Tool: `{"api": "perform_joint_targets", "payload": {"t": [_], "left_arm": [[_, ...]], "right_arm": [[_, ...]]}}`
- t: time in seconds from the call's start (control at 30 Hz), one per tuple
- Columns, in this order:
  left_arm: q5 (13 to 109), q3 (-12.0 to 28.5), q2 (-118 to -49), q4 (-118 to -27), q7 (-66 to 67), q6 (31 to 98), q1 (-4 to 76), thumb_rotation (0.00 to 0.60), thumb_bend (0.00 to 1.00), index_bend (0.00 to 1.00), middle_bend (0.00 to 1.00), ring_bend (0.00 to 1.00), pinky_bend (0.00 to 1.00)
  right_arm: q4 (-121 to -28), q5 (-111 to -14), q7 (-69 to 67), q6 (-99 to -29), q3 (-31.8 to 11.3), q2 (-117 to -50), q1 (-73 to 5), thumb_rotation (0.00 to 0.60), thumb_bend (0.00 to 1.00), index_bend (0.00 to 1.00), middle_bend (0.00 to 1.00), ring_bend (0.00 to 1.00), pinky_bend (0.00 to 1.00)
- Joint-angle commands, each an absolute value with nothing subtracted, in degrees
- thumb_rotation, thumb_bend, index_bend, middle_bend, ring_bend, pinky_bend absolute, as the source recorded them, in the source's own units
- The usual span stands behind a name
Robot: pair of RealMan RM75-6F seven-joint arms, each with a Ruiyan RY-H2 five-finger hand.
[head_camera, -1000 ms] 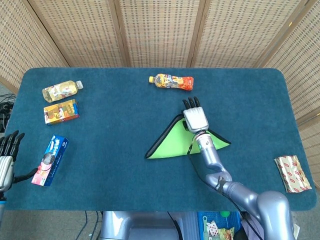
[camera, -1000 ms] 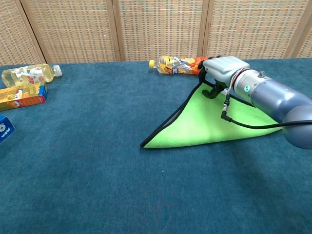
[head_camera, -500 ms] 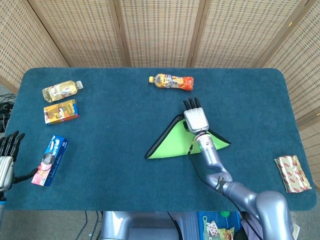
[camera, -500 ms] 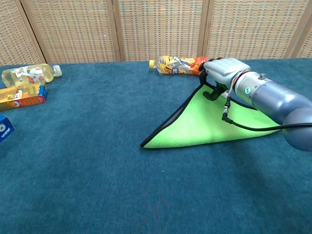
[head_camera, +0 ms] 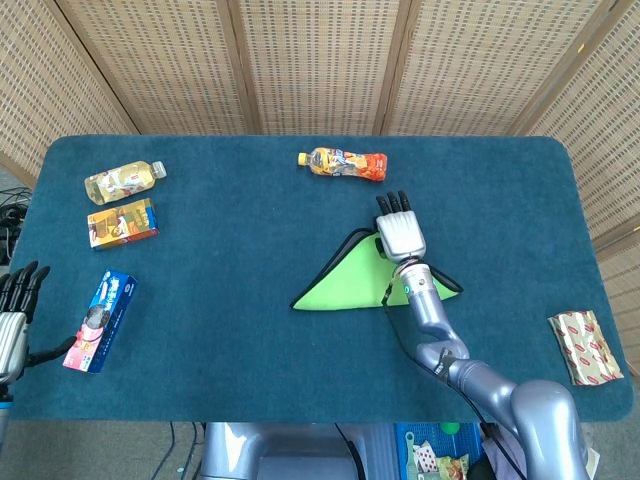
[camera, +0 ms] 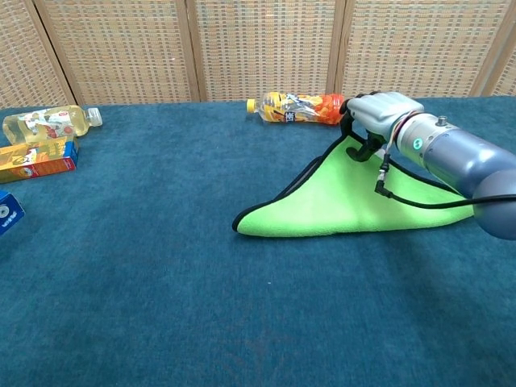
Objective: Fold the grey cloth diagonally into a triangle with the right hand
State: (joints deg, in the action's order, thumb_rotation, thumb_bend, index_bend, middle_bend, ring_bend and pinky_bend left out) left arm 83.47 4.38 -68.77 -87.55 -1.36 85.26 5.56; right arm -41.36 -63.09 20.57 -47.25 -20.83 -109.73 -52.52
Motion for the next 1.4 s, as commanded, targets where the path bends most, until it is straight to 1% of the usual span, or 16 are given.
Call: {"api": "perform_joint_targets", "payload": {"t": [0.03, 0.97, 1.1, 1.13, 1.2, 1.23, 1.3, 1.4], "left_arm": [[83.5, 4.4, -68.8, -87.5, -1.4, 85.3, 5.5, 0.600, 0.15, 0.00, 0.00, 0.00, 0.00], [83.2, 4.4, -68.7, -87.5, -1.6, 85.1, 5.6, 0.600, 0.15, 0.00, 0.00, 0.00, 0.00], [83.2, 4.4, -68.7, -87.5, -1.6, 85.1, 5.6, 0.600, 0.15, 0.00, 0.00, 0.00, 0.00], [83.1, 4.4, -68.6, -87.6, -1.6, 85.1, 5.6, 0.600, 0.15, 0.00, 0.00, 0.00, 0.00], [83.1, 4.5, -68.6, -87.6, -1.7, 85.2, 5.6, 0.600, 0.15, 0.00, 0.00, 0.00, 0.00], [83.1, 4.5, -68.6, -87.6, -1.7, 85.2, 5.5, 0.600, 0.15, 0.00, 0.00, 0.00, 0.00], [83.2, 4.4, -68.6, -87.6, -1.7, 85.3, 5.5, 0.600, 0.15, 0.00, 0.00, 0.00, 0.00], [83.4, 4.4, -68.6, -87.7, -1.7, 85.4, 5.5, 0.600, 0.15, 0.00, 0.00, 0.00, 0.00]], "right_arm": [[-41.4, -63.1, 20.5, -47.3, -20.6, -109.8, -52.5, 0.600, 0.54, 0.64, 0.14, 0.00, 0.00], [-41.3, -62.4, 20.2, -47.6, -20.3, -109.8, -53.5, 0.600, 0.54, 0.64, 0.14, 0.00, 0.00], [-41.3, -62.3, 20.0, -47.3, -20.1, -110.0, -53.6, 0.600, 0.54, 0.64, 0.11, 0.00, 0.00], [-41.3, -62.3, 20.1, -47.2, -20.0, -110.0, -53.6, 0.600, 0.54, 0.62, 0.09, 0.00, 0.00], [-41.6, -62.2, 20.1, -46.8, -19.8, -109.9, -53.5, 0.600, 0.51, 0.50, 0.02, 0.00, 0.00], [-41.7, -62.2, 20.1, -46.7, -19.6, -109.7, -53.5, 0.600, 0.50, 0.46, 0.01, 0.00, 0.00], [-42.2, -62.3, 19.9, -46.6, -19.5, -109.4, -53.4, 0.600, 0.45, 0.34, 0.00, 0.00, 0.00], [-43.0, -62.3, 19.9, -46.9, -19.5, -108.8, -53.2, 0.600, 0.38, 0.20, 0.00, 0.00, 0.00]]}}
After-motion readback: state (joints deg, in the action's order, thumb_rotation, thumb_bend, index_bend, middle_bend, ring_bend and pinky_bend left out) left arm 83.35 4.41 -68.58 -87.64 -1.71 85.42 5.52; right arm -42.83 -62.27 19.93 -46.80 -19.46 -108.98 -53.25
